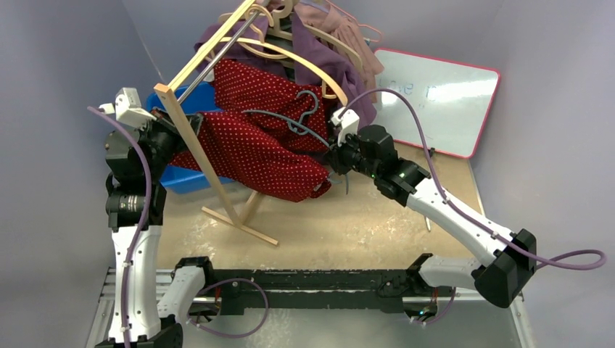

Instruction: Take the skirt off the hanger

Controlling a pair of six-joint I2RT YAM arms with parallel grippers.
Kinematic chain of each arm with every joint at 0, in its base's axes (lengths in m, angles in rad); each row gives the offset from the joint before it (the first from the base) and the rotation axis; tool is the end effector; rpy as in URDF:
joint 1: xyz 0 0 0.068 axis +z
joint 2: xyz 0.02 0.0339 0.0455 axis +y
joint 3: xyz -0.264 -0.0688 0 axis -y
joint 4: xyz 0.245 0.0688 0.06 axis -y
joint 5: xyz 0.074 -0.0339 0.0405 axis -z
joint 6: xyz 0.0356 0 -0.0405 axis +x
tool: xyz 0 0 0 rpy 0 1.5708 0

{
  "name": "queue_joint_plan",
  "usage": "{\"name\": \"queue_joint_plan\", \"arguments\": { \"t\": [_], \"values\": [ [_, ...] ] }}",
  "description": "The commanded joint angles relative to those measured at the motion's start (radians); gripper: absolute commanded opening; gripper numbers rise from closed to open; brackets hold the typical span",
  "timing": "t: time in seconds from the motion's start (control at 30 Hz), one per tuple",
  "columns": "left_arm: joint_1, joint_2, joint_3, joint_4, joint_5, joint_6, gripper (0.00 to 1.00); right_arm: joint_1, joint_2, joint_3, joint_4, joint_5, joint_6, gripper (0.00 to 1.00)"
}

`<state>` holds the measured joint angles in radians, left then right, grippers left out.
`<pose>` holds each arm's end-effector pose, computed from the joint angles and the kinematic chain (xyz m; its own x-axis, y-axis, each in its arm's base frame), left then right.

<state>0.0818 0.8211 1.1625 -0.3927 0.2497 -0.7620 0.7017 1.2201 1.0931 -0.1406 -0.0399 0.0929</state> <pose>0.1594 0.0042 0.4397 -0.1521 -0.6837 -0.7138 0.0854 0.7104 -0.6986 0.2172 0.1854 0.3609 -0.2636 -0.1015 -0.9593 -0.6527 0.7510 0.1000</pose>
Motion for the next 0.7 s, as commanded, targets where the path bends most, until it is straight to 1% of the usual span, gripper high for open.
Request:
{"name": "queue_joint_plan", "arguments": {
  "t": [0.0,0.17,0.4,0.47,0.57,0.67],
  "values": [
    [-0.001,0.011,0.096,-0.013,-0.081,0.025,0.0,-0.005,-0.02,-0.027,0.04,0.101,0.015,0.0],
    [-0.001,0.022,0.121,-0.039,-0.081,0.04,0.0,-0.005,-0.018,-0.034,0.031,0.163,0.025,0.0],
    [-0.001,0.008,0.167,-0.124,-0.215,0.078,0.0,-0.005,-0.031,-0.058,0.011,0.2,0.016,0.0],
    [-0.001,-0.009,0.188,-0.145,-0.277,0.086,0.0,-0.005,-0.039,-0.072,0.012,0.176,-0.004,0.0],
    [-0.001,-0.027,0.3,-0.222,-0.372,0.097,0.0,-0.005,-0.058,-0.091,0.02,0.136,-0.018,0.0],
    [-0.001,-0.043,0.385,-0.261,-0.45,0.128,0.0,-0.006,-0.079,-0.108,0.05,0.051,-0.017,0.0]
  ]
}}
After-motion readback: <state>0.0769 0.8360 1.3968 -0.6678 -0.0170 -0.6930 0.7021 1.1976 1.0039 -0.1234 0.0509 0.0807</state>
